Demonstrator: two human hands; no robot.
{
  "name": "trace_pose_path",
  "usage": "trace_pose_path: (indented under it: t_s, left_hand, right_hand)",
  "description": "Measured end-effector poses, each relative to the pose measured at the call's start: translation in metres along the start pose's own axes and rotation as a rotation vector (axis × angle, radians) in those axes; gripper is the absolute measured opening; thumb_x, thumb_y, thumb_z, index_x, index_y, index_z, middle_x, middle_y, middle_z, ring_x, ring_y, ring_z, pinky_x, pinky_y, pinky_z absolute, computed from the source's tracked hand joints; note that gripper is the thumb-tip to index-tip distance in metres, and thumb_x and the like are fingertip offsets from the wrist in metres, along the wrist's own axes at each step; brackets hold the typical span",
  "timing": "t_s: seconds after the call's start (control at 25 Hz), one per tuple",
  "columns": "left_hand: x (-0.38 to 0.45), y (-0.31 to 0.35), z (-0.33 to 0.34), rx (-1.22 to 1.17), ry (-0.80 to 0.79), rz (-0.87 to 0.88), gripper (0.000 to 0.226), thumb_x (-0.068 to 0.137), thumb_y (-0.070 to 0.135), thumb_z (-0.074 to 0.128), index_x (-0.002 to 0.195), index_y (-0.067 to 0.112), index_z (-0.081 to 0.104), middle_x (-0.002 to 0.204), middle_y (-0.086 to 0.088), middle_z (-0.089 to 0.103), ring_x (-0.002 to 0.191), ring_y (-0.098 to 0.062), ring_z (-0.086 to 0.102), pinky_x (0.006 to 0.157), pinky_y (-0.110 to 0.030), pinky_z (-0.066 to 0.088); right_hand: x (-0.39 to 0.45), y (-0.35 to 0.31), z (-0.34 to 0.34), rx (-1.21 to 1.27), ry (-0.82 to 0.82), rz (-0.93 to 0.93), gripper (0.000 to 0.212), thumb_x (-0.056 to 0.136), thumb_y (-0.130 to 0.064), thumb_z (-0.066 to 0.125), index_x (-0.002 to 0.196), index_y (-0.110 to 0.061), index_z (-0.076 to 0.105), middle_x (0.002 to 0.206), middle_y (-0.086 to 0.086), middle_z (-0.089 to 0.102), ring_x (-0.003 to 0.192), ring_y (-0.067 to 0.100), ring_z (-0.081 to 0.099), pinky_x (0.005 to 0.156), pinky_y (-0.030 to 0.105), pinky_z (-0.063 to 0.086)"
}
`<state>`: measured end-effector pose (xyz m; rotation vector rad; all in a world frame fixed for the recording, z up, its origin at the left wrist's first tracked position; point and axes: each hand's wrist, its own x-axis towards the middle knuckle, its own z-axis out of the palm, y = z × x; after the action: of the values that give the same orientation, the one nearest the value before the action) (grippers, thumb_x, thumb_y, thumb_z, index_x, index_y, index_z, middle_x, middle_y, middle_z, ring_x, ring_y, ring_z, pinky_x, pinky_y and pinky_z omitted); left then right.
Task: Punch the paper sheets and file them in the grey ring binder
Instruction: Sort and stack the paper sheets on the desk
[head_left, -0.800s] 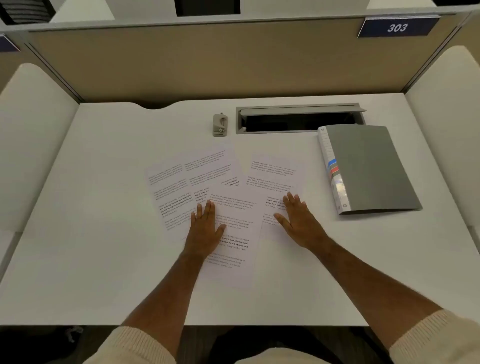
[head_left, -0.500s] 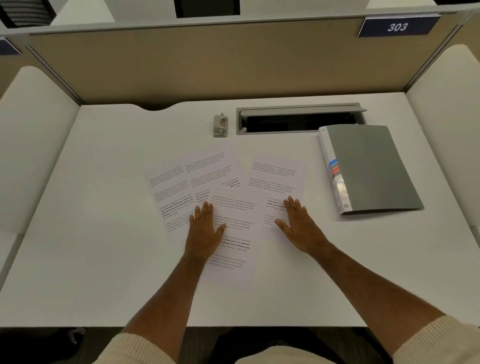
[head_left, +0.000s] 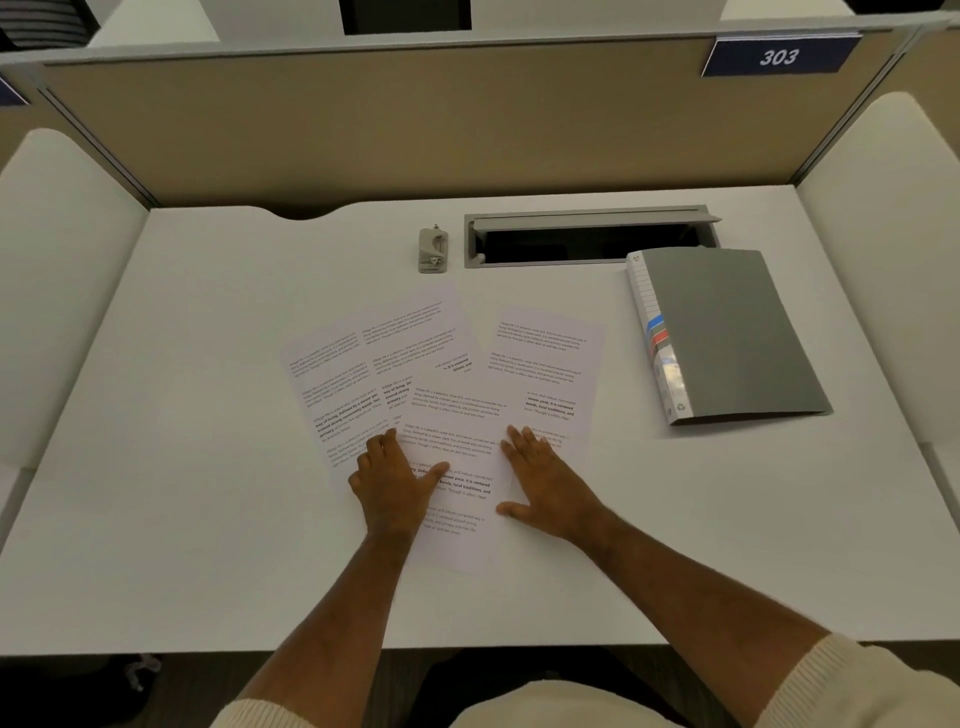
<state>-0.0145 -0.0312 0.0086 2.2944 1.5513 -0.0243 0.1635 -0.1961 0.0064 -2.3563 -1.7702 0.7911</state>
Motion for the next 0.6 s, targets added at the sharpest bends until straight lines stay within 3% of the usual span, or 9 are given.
trace_pose_path:
  t_s: [0.32,0.6]
  left_hand:
    - [0.015,0.006,-0.014,-0.168,-0.098,-0.154,0.100,0.064,0.054,0.090,0.144,0.018,0.042,0.137,-0.009,0.051,0.127,-0.031,0.053,0.103,-0.051,0.037]
    - [0.018,0.011,-0.021,-0.185,-0.141,-0.171,0.073,0.074,0.048,0.086,0.129,0.020,0.048,0.123,-0.006,0.065,0.118,-0.030,0.057,0.101,-0.047,0.036]
  right_hand:
    - [0.002,-0.002,-0.002,0.001,-0.023,0.026,0.100,0.093,-0.058,0.057,0.160,-0.010,0.000,0.167,0.007,-0.014,0.154,0.023,-0.014,0.120,0.032,-0.010]
    - [0.003,-0.002,-0.003,0.014,-0.022,0.024,0.100,0.093,-0.058,0.057,0.160,-0.011,0.001,0.167,0.007,-0.013,0.154,0.024,-0.013,0.122,0.034,-0.008]
